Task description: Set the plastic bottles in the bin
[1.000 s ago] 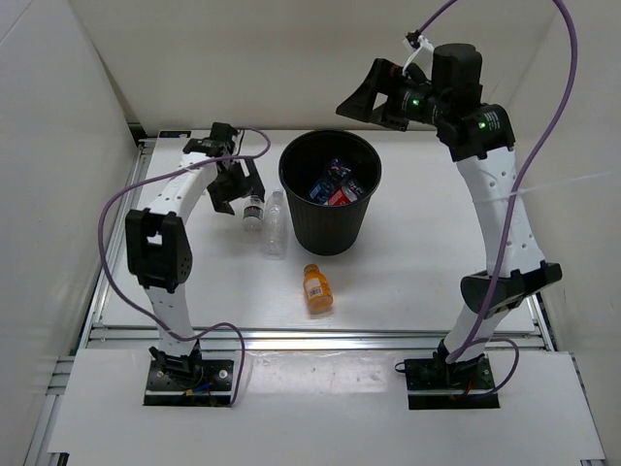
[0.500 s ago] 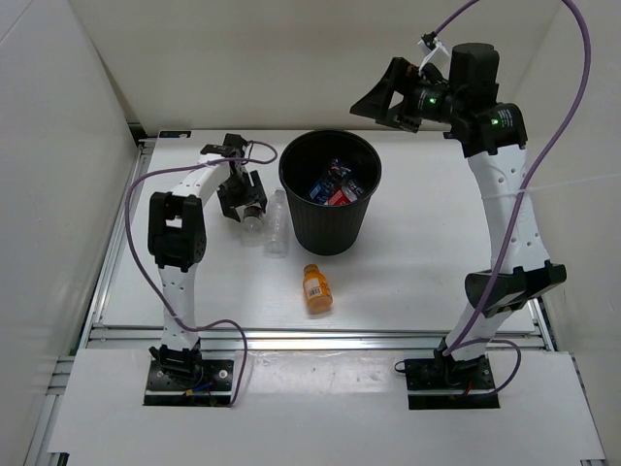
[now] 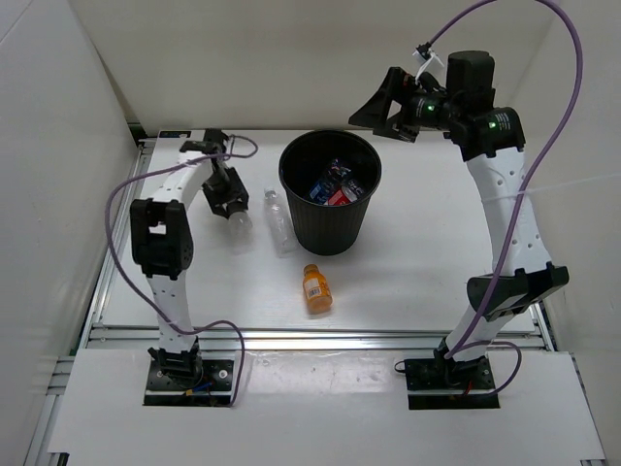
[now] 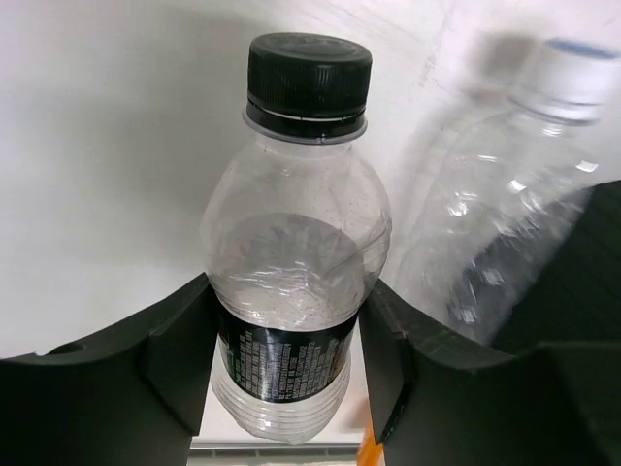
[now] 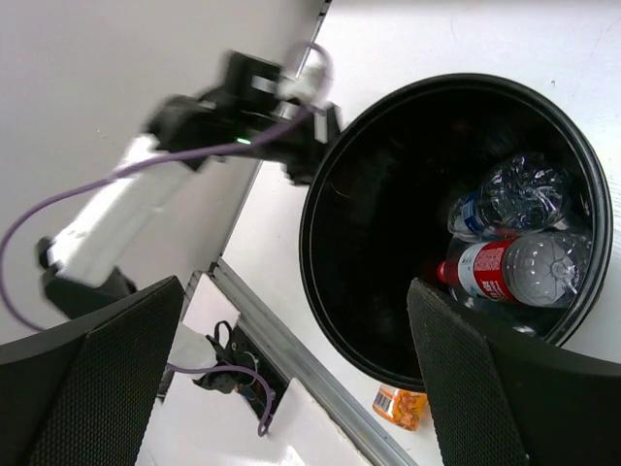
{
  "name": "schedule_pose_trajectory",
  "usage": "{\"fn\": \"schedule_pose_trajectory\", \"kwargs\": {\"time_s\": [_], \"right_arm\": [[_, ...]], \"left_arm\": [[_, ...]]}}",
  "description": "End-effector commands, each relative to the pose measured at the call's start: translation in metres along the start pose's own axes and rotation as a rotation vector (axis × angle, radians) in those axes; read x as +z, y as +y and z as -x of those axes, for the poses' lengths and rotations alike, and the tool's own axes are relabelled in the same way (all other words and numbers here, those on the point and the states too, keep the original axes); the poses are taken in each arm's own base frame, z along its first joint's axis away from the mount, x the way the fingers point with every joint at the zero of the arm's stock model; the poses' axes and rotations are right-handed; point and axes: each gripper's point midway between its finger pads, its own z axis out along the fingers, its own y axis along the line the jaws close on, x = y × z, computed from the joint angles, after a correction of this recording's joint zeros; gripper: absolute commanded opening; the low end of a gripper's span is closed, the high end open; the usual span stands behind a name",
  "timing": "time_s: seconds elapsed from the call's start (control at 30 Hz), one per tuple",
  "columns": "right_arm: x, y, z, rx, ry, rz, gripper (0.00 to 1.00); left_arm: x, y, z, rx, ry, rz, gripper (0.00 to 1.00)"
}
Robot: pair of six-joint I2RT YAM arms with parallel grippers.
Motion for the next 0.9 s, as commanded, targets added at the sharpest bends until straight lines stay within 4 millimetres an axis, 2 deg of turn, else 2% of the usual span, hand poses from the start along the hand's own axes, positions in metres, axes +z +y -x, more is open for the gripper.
{"fn": "schedule_pose_trajectory", "kwargs": {"time_s": [0.0,0.07,0.1,0.13,0.23,0.27,0.3,0.33,0.37,0.4,0.47,0.5,0.57,0.6,0.63,0.67,0.7,0.73,0.8,0.83,0.87], "right_arm": [[-0.008,0.011,-0.003,-0.015,0.004,0.033,1.00],[-0.003,0.006,-0.004,-0.010,0.010,0.029,1.00],[-0.002,0.004,-0.006,0.005,0.016,0.025,1.00],[-0.002,0.004,-0.006,0.005,0.016,0.025,1.00],[0.001,0.004,-0.011,0.009,0.030,0.027,1.00],[0.001,0.004,-0.011,0.009,0.030,0.027,1.00],[0.001,0.004,-0.011,0.009,0.030,0.027,1.00],[0.002,0.002,-0.009,0.009,0.023,0.016,1.00],[0.002,0.002,-0.009,0.009,0.023,0.015,1.00],[0.002,0.001,-0.008,0.009,0.017,0.006,1.00],[0.003,-0.002,-0.010,0.014,0.023,0.002,1.00],[0.001,-0.002,-0.012,0.015,0.020,-0.006,1.00],[-0.001,-0.004,-0.010,0.014,0.009,-0.010,1.00],[-0.001,-0.004,-0.010,0.014,0.009,-0.010,1.00],[-0.006,-0.007,-0.008,0.015,-0.004,-0.024,1.00],[-0.006,-0.007,-0.008,0.015,-0.005,-0.024,1.00],[-0.011,-0.006,-0.005,0.013,-0.017,-0.026,1.00],[-0.013,-0.005,-0.005,-0.004,-0.024,-0.022,1.00],[-0.014,-0.010,-0.007,0.006,-0.022,-0.033,1.00],[-0.015,-0.014,-0.011,0.014,-0.017,-0.047,1.00],[-0.015,-0.014,-0.011,0.014,-0.017,-0.047,1.00]], "left_arm": [[-0.145,-0.009,0.051,-0.080,-0.369,-0.055,0.52],[-0.189,-0.008,0.057,-0.111,-0.445,-0.087,0.52],[-0.220,-0.020,0.066,-0.107,-0.511,-0.154,0.55],[-0.232,-0.029,0.069,-0.060,-0.535,-0.201,0.57],[-0.279,-0.090,0.062,0.093,-0.619,-0.395,0.61],[-0.276,-0.105,0.056,0.122,-0.602,-0.419,0.61],[-0.277,-0.130,0.039,0.187,-0.577,-0.470,0.61],[-0.279,-0.143,0.029,0.218,-0.567,-0.505,0.61],[-0.272,-0.154,0.020,0.256,-0.543,-0.515,0.61],[-0.274,-0.173,0.001,0.323,-0.537,-0.545,0.62],[-0.274,-0.202,-0.022,0.402,-0.503,-0.631,0.64],[-0.259,-0.220,-0.043,0.461,-0.452,-0.641,0.66],[-0.263,-0.234,-0.050,0.498,-0.464,-0.658,0.69],[-0.257,-0.231,-0.050,0.503,-0.452,-0.633,0.70],[-0.255,-0.229,-0.050,0.499,-0.452,-0.617,0.82],[-0.259,-0.227,-0.048,0.494,-0.462,-0.610,1.00],[-0.271,-0.222,-0.042,0.496,-0.495,-0.619,1.00],[-0.298,-0.209,-0.036,0.486,-0.550,-0.637,1.00],[-0.304,-0.188,-0.029,0.438,-0.592,-0.600,1.00],[-0.299,-0.164,-0.023,0.400,-0.630,-0.555,1.00],[-0.330,-0.160,-0.019,0.372,-0.723,-0.588,1.00]]}}
